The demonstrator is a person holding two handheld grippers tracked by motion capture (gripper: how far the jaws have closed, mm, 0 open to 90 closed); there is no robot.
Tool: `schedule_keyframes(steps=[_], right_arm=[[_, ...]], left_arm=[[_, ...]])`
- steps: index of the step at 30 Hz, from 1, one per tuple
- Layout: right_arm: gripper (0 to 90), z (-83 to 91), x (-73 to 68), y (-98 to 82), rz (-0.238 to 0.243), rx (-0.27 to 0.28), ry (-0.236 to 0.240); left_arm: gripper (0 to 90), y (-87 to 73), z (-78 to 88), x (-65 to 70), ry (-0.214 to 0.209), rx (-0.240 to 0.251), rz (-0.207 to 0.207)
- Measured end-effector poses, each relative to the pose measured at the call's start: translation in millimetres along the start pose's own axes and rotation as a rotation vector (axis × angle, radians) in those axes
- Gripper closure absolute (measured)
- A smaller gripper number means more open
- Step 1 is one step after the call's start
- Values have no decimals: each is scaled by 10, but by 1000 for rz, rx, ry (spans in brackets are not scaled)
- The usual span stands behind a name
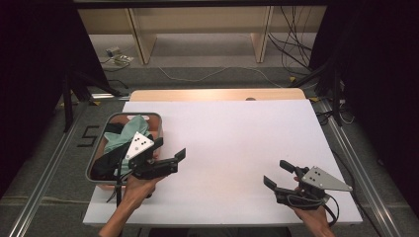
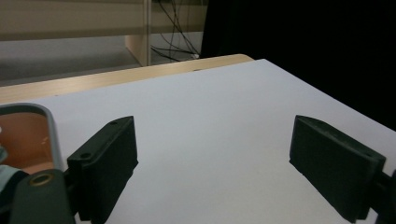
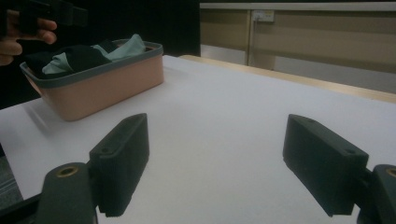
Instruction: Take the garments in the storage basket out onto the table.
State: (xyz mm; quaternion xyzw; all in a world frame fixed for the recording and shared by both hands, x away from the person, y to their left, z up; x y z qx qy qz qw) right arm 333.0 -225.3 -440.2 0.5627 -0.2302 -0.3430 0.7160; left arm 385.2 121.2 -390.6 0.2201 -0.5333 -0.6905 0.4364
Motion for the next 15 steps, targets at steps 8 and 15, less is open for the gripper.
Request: schedule_keyframes(steps=[8, 15], right_arm=[[235, -10, 8, -9, -2, -5, -1], [238, -29, 9, -29, -5, -9, 0]], left_arm=[[146, 164, -87, -151, 24, -9, 25], [146, 236, -96, -380, 76, -58, 29]])
Point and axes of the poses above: each handheld gripper's, and its own axes: z roughly backward along the jaws, y roughly out of its top, x roughly to its right, the point moved 6 cm from there along -z, roughly forward along the jaws
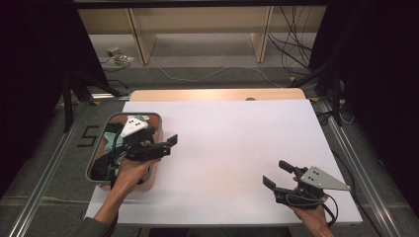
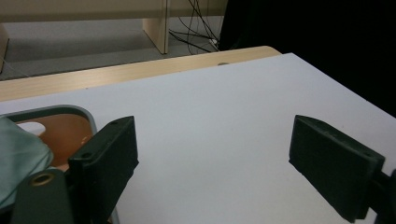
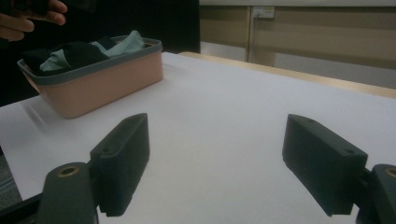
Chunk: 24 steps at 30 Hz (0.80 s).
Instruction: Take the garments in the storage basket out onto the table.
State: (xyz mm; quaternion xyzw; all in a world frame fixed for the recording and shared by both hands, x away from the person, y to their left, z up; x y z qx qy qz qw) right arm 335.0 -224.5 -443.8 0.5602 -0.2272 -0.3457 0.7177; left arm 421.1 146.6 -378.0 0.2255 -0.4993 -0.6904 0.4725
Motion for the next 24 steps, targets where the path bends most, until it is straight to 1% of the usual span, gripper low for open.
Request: schedule_keyframes(steps=[1, 2, 4, 5, 6, 7, 8, 10, 14, 16, 17, 20, 24], right_arm=[[238, -6, -2, 3, -1, 4, 2], [238, -6, -5, 0, 1, -1, 3], [238, -12, -13, -10, 3, -7, 5], [239, -13, -15, -15, 3, -12, 5], [238, -16, -17, -18, 3, -14, 6], [238, -18, -17, -20, 4, -15, 7], [238, -22, -15, -20, 4, -11, 8], [238, -24, -14, -23, 2, -14, 9], [238, -19, -21, -22, 4, -16, 11], [239, -21, -23, -21, 4, -12, 15], [239, -16, -28, -21, 2, -16, 16], [239, -26, -26, -23, 8, -12, 20], [238, -24, -31, -26, 12, -19, 18]], left_arm=[[146, 18, -14, -44, 22, 8, -9], [148, 28, -37, -88, 40, 4, -10], [148, 30, -86, -155, 39, -24, 9], [149, 33, -102, -186, 45, -36, 6], [149, 42, -117, -216, 63, -44, 3], [149, 50, -129, -254, 86, -67, -8], [148, 62, -145, -297, 118, -93, -12], [150, 88, -175, -386, 168, -142, -16], [149, 103, -202, -550, 224, -186, -15], [149, 74, -185, -622, 251, -204, -28], [149, 57, -176, -656, 253, -218, -28], [149, 31, -147, -739, 247, -247, -9], [149, 1, -101, -779, 237, -301, -25]])
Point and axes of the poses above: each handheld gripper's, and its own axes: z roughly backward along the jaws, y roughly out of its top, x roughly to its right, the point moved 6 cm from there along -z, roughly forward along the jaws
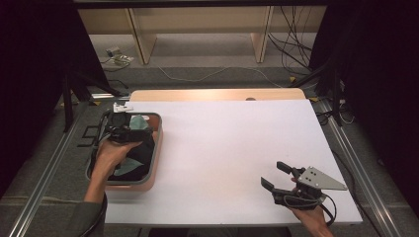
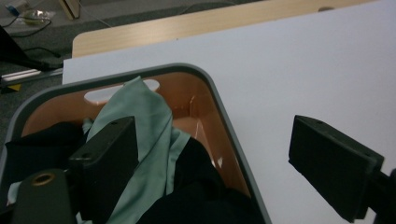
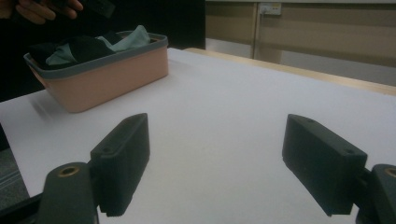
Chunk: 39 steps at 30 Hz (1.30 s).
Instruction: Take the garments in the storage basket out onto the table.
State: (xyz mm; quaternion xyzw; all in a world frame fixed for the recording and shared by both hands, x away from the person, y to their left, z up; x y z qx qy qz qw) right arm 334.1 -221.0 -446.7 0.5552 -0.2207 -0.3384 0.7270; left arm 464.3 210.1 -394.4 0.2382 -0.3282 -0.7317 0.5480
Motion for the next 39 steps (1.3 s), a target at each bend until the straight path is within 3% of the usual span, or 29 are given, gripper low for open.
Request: schedule_keyframes(steps=[12, 19, 25, 29, 32, 36, 39], right_arm=[[241, 0, 13, -11, -5, -7, 2], [243, -16, 11, -21, -4, -10, 14], [246, -14, 25, -28, -5, -20, 10], [247, -14, 19, -28, -5, -21, 11], [248, -18, 22, -33, 2, -26, 9], [249, -23, 29, -38, 0, -29, 7], [253, -25, 27, -37, 2, -30, 4]], left_arm=[[129, -204, 9, -40, -3, -188, -73], [80, -309, -46, -98, 13, -273, -78], [55, -377, -39, -70, -54, -320, -95], [33, -446, -90, -81, -19, -371, -131], [0, -530, -181, -125, 39, -429, -146], [0, -621, -281, -118, -7, -471, -140], [0, -707, -333, -71, -9, -516, -188]])
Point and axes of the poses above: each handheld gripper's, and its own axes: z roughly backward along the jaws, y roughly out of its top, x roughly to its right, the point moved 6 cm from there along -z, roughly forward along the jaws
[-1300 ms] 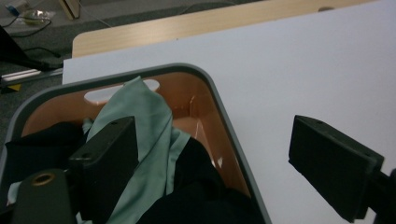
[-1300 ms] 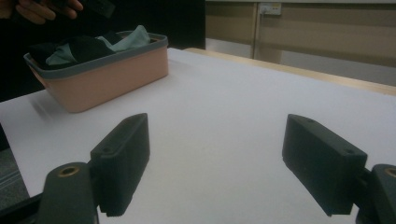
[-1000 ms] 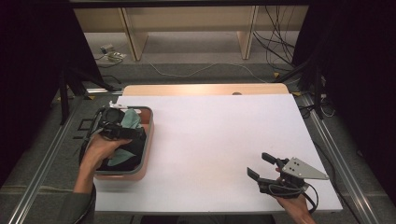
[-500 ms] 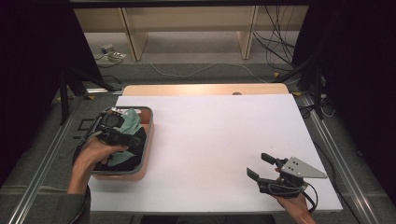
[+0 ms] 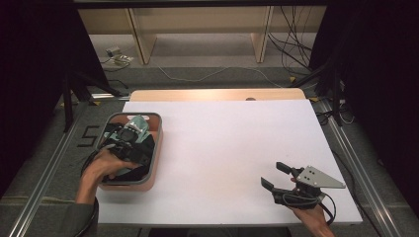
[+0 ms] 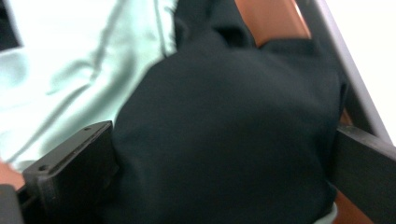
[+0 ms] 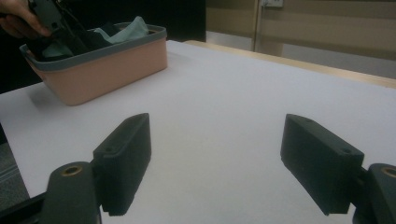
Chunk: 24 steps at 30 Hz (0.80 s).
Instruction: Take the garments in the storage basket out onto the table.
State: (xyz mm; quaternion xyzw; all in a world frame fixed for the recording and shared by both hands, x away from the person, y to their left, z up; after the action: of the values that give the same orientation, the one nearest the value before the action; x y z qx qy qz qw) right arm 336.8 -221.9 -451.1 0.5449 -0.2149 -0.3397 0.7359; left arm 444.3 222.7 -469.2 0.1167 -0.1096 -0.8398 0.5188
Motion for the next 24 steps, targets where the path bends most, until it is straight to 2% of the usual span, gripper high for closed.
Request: schedule_keyframes(steps=[2, 6, 7, 10, 15, 20, 21, 24], right_arm=[[254, 3, 0, -1, 2, -2, -3], [255, 8, 1, -3, 3, -4, -4], [256, 7, 1, -4, 2, -3, -4], [257, -3, 0, -4, 1, -2, -1], [261, -8, -2, -11, 2, -10, -5], [262, -10, -2, -13, 7, -13, -8], [262, -10, -2, -12, 5, -13, -8], [263, -7, 2, -13, 7, -13, -9]], left_arm=[[0, -11, -63, -13, 1, -20, 0], [0, -21, -152, -92, -43, -19, 36], [0, -14, -160, -114, -41, -15, 46], [0, 23, -212, -234, -28, 9, 111], [0, 24, -304, -293, -30, 1, 148], [0, -26, -429, -167, -35, -87, 58], [0, -42, -459, -158, -47, -108, 54], [0, -44, -461, -172, -60, -111, 51]])
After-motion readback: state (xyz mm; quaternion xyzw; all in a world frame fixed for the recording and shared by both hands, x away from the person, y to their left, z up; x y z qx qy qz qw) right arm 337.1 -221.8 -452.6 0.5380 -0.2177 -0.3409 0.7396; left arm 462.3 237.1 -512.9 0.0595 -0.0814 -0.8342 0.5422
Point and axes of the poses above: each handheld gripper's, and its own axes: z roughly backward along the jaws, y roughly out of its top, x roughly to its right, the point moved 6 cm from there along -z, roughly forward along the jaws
